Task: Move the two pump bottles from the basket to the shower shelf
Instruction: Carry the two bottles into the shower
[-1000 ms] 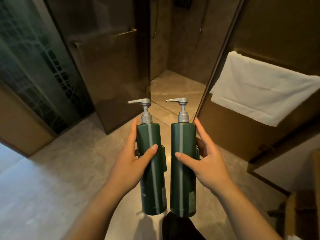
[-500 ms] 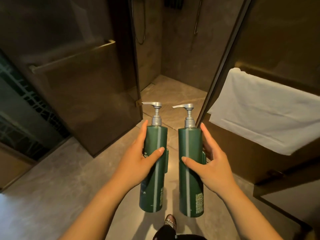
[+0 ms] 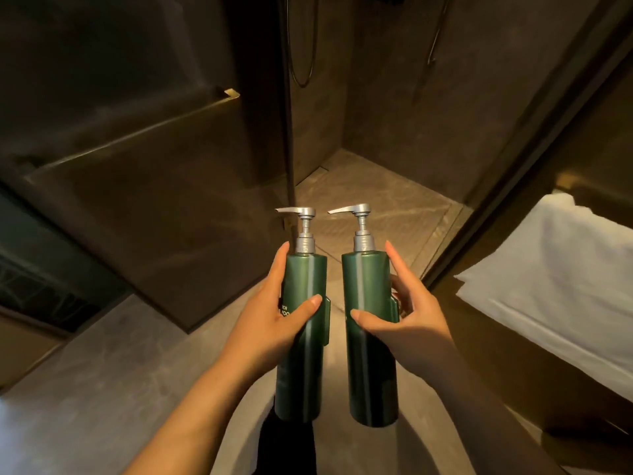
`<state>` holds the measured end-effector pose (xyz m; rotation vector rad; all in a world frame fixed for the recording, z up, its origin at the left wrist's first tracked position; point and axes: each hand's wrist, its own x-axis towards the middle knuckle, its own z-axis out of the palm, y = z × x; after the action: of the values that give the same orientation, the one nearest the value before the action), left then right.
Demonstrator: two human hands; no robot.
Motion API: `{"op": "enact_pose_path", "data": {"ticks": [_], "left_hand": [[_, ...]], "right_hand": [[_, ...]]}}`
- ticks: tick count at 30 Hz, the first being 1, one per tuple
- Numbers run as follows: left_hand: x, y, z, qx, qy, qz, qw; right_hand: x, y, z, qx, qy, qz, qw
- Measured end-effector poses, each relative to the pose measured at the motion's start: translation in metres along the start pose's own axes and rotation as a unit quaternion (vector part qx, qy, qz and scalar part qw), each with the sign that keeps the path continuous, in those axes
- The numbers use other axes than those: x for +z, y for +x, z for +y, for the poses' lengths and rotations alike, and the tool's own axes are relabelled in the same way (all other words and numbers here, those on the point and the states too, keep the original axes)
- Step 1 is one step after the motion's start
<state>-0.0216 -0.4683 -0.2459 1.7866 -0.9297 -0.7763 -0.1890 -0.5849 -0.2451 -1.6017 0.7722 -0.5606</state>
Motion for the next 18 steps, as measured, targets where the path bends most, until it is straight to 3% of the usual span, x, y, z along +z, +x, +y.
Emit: {"op": "enact_pose_path", "data": {"ticks": [10, 18], "left_hand": [[-0.066, 0.197, 0.015, 0.051, 0.018, -0.008, 0.998], [-0.048, 0.315, 0.017, 0.035, -0.021, -0.074, 0.996]], "right_hand": [[0.007, 0.184, -0.04, -0.014, -0.067, 0.083, 0.994], [-0.023, 0.269, -0.036, 0.011, -0.047, 0.13, 0.99]]}}
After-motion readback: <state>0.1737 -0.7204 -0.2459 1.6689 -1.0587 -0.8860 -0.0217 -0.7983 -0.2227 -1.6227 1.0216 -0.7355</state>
